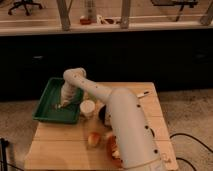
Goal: Place fork in table surface
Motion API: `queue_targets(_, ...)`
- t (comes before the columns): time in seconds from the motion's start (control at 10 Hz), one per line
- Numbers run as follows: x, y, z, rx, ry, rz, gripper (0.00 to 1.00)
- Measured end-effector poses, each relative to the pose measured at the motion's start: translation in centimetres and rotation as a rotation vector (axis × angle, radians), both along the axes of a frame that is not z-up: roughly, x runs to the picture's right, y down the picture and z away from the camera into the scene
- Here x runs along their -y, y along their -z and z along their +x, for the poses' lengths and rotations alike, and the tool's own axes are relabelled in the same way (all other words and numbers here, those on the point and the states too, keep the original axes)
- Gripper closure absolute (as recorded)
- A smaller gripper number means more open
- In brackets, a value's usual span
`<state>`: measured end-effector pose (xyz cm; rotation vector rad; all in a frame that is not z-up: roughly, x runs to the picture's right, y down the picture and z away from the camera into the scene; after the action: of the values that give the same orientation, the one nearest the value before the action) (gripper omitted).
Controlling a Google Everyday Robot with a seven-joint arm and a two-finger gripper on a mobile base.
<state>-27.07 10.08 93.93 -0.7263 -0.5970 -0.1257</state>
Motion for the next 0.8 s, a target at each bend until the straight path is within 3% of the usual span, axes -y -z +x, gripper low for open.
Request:
queue_targets(0.2,-0.1,-0.2,0.1,0.005,-0.014,-0.005,1.00)
queue_targets(0.6,0.1,0.2,0.3,0.019,0.002,-0.002,1.00)
queue_targets(0.8,1.2,0.8,0.1,0.035,0.005,0.022,1.00)
